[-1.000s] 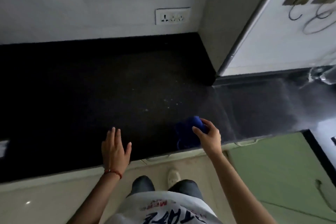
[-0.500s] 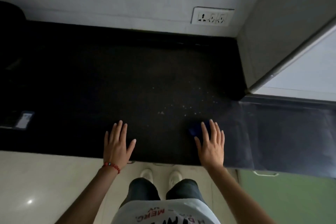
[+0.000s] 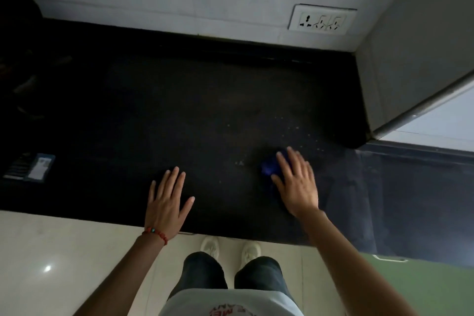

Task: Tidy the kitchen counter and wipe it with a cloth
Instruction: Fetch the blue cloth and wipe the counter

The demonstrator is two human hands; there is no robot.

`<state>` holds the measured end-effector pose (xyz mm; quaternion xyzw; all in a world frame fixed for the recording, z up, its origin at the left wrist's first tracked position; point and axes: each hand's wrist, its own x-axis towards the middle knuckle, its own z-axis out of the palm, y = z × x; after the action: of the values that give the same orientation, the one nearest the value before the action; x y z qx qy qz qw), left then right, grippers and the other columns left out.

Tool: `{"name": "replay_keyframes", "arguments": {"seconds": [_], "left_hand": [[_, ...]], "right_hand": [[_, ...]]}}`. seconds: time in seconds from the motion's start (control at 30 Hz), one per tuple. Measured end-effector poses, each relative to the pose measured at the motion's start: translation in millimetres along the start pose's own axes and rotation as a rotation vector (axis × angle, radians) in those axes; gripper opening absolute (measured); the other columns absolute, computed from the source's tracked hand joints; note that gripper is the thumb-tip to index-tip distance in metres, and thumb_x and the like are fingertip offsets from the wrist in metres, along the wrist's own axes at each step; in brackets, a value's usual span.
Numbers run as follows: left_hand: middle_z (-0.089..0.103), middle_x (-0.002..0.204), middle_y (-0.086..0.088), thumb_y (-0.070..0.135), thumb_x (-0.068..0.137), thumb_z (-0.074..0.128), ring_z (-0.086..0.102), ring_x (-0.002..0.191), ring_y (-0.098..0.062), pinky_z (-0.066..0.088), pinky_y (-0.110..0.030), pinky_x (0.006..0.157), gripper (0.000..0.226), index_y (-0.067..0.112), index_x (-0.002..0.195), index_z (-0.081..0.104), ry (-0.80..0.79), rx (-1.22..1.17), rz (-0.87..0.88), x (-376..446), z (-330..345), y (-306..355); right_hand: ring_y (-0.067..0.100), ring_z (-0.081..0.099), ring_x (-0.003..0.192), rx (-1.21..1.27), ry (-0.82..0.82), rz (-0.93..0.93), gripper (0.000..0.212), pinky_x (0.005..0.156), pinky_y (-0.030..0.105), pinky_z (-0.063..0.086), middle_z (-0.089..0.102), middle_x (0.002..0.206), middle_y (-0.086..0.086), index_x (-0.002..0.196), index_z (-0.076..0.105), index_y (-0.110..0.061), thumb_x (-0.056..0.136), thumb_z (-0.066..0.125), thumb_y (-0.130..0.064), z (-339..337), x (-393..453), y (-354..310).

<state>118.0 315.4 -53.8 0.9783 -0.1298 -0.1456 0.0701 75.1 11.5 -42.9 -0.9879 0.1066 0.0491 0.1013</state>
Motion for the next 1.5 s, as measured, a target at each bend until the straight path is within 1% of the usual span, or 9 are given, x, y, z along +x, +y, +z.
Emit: {"name": "replay_keyframes", "arguments": {"seconds": [0.1, 0.27, 0.43, 0.6, 0.8, 0.97, 1.13, 1.33, 1.5], "left_hand": [[0.033, 0.148, -0.010, 0.061, 0.086, -0.001, 0.029, 0.137, -0.028, 0.025, -0.053, 0.108, 0.079, 0.012, 0.137, 0.033, 0.021, -0.010, -0.048, 6.7, -5.2, -13.6], [0.033, 0.148, -0.010, 0.059, 0.087, 0.003, 0.030, 0.137, -0.028, 0.027, -0.053, 0.108, 0.074, 0.013, 0.138, 0.032, 0.024, -0.006, -0.088, 16.5, -10.6, -25.9], [0.035, 0.147, -0.010, 0.058, 0.087, 0.000, 0.032, 0.136, -0.029, 0.028, -0.054, 0.107, 0.075, 0.013, 0.138, 0.032, 0.007, -0.003, -0.089, 19.2, -10.1, -27.6], [0.038, 0.146, -0.010, 0.056, 0.088, 0.001, 0.035, 0.135, -0.029, 0.032, -0.054, 0.105, 0.074, 0.013, 0.137, 0.035, -0.007, -0.013, -0.088, 20.0, -10.9, -28.0], [0.038, 0.146, -0.010, 0.055, 0.089, 0.001, 0.036, 0.134, -0.028, 0.031, -0.052, 0.106, 0.070, 0.014, 0.137, 0.032, -0.028, 0.016, -0.104, 22.6, -10.4, -30.0], [0.042, 0.143, -0.011, 0.053, 0.090, 0.002, 0.039, 0.132, -0.028, 0.032, -0.052, 0.104, 0.069, 0.013, 0.135, 0.035, -0.045, 0.009, -0.108, 22.5, -11.7, -29.3], [0.044, 0.142, -0.012, 0.051, 0.091, 0.004, 0.039, 0.132, -0.029, 0.030, -0.050, 0.106, 0.066, 0.011, 0.133, 0.036, -0.028, -0.003, -0.057, 33.8, -11.5, -19.3], [0.045, 0.141, -0.010, 0.048, 0.093, 0.005, 0.038, 0.131, -0.025, 0.033, -0.047, 0.106, 0.064, 0.011, 0.132, 0.041, -0.029, -0.034, 0.102, 56.5, -10.8, 21.6], [0.045, 0.140, -0.011, 0.049, 0.092, 0.000, 0.043, 0.130, -0.027, 0.033, -0.048, 0.103, 0.069, 0.010, 0.132, 0.041, -0.062, 0.057, 0.139, 70.4, -10.9, 43.6]], "right_hand": [[0.031, 0.014, 0.144, 0.051, 0.031, 0.118, 0.057, 0.116, 0.043, 0.006, 0.019, 0.156, 0.010, 0.144, 0.025, -0.021, 0.092, 0.033, -0.043, 8.2, -3.3, -49.4], [0.025, 0.037, 0.134, -0.092, -0.076, -0.404, 0.056, 0.114, 0.039, 0.018, 0.038, 0.147, 0.004, 0.138, 0.035, -0.027, 0.086, 0.036, -0.046, 25.7, -41.8, -82.1], [0.027, 0.016, 0.144, 0.013, -0.034, 0.017, 0.056, 0.116, 0.042, 0.011, 0.018, 0.156, 0.006, 0.145, 0.021, -0.023, 0.093, 0.030, -0.042, 9.5, 32.4, -88.8], [0.025, 0.040, 0.134, -0.124, -0.137, -0.470, 0.056, 0.113, 0.043, 0.027, 0.042, 0.146, 0.002, 0.138, 0.035, -0.026, 0.085, 0.036, -0.045, 24.2, 2.9, -111.4], [0.025, -0.004, 0.146, 0.019, -0.074, 0.040, 0.057, 0.118, 0.043, 0.002, -0.001, 0.158, 0.000, 0.147, 0.008, -0.023, 0.096, 0.027, -0.040, 7.3, 107.5, -118.0], [0.023, 0.008, 0.143, -0.066, -0.162, -0.464, 0.058, 0.116, 0.048, 0.020, 0.016, 0.156, -0.002, 0.145, 0.022, -0.025, 0.090, 0.028, -0.043, 15.8, 98.2, -123.4], [0.025, -0.002, 0.146, 0.055, -0.072, 0.038, 0.057, 0.119, 0.045, 0.005, 0.003, 0.159, -0.001, 0.147, 0.012, -0.023, 0.096, 0.029, -0.040, 3.6, 153.1, -112.8], [0.022, 0.013, 0.141, -0.025, -0.095, -0.272, 0.057, 0.115, 0.048, 0.024, 0.025, 0.154, 0.000, 0.144, 0.023, -0.026, 0.090, 0.030, -0.043, 9.4, 90.7, -87.7], [0.023, -0.010, 0.145, 0.034, -0.064, 0.240, 0.057, 0.119, 0.043, -0.001, -0.006, 0.158, -0.004, 0.147, 0.004, -0.024, 0.097, 0.026, -0.039, -14.4, 149.3, -40.5]]}}
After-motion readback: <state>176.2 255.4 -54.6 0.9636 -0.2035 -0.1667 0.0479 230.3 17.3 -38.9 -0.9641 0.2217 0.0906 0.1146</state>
